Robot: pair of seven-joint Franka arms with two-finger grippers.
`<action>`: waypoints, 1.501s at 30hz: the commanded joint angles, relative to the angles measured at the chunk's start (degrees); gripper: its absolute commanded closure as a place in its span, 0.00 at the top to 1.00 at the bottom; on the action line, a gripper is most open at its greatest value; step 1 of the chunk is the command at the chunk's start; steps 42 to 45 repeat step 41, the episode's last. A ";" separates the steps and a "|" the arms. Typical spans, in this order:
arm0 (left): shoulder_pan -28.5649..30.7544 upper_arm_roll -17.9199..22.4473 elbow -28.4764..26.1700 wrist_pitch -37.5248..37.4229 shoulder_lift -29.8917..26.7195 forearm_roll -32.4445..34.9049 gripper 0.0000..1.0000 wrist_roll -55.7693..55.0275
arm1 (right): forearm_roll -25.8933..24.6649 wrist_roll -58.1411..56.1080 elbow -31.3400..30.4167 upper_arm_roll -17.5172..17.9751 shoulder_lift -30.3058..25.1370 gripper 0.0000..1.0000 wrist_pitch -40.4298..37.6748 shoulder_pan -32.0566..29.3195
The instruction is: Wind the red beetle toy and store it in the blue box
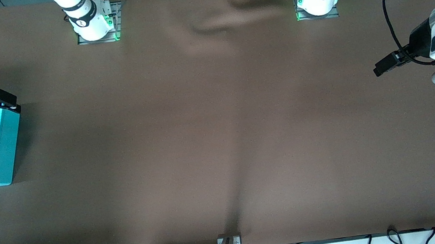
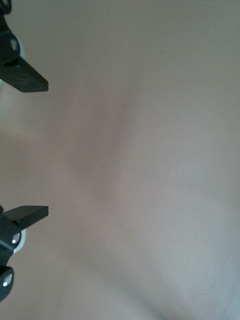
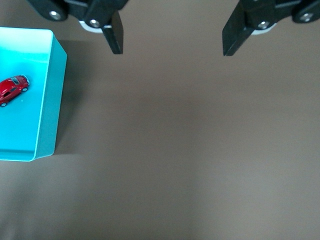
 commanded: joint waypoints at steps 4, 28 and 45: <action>0.55 0.06 1.04 0.53 1.89 0.46 1.00 0.24 | -0.75 0.43 -1.24 0.79 -1.26 0.95 -1.87 -1.15; 1.16 0.33 1.21 4.92 4.87 0.02 1.00 0.24 | -0.75 5.79 -1.24 0.26 -1.26 1.00 -5.65 -1.33; 2.04 -0.02 1.30 5.19 6.90 -0.51 1.00 0.24 | -0.84 5.79 -1.15 0.26 -1.08 1.00 -5.74 -1.15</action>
